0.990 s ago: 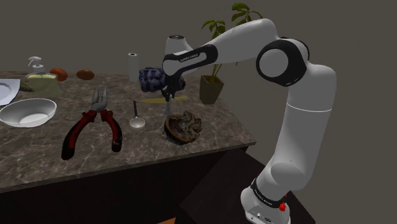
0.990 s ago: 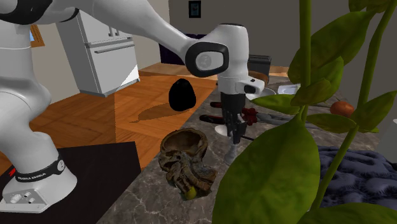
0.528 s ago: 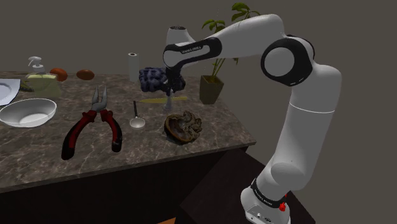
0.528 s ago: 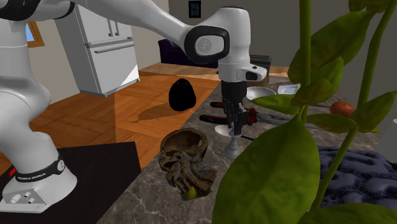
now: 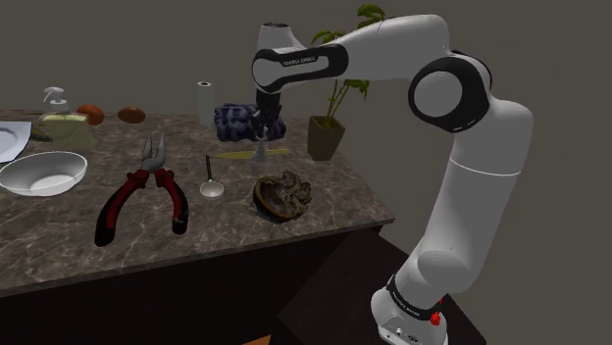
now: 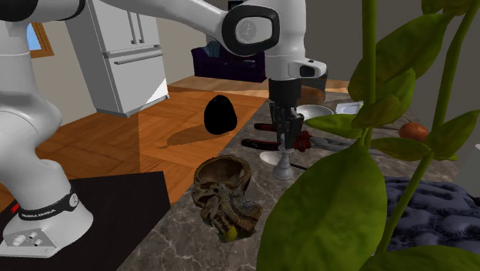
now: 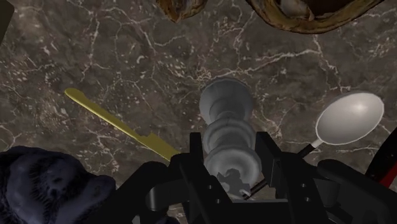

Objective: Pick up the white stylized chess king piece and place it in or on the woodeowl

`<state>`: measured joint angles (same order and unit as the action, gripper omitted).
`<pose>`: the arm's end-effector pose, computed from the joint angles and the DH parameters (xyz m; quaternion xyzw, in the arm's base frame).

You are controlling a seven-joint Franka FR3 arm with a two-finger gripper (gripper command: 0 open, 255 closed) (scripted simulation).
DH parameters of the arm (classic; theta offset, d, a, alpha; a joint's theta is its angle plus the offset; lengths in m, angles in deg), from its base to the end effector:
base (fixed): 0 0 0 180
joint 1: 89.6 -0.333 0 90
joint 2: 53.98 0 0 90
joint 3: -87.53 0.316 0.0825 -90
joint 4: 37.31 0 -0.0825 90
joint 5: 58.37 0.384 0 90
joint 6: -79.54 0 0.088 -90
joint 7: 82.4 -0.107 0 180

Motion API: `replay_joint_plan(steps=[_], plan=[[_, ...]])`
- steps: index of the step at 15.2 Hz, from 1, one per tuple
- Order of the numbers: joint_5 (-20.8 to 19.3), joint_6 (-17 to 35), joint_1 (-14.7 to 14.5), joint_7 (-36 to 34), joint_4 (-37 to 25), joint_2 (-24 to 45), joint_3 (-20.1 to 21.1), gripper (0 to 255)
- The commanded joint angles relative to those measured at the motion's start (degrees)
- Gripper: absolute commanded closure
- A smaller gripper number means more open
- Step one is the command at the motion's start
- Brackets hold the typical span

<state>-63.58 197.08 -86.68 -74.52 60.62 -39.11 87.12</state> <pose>0.6421 -0.0419 0.4454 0.9965 0.0591 0.0370 0.0459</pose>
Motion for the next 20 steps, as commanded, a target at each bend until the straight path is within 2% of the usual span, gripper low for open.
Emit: replay_joint_plan(steps=[1, 10, 15, 20], plan=[[0.1, -1.3, 0.1, 0.2, -1.1, -0.3, 0.0, 255], [0.3, -7.9, 0.0, 0.8, -6.7, -1.2, 0.0, 255], [0.2, -6.4, 0.1, 0.8, 6.9, -13.3, 0.0, 255], [0.1, -7.0, 0.2, 1.0, 17.8, -24.8, -0.1, 255]])
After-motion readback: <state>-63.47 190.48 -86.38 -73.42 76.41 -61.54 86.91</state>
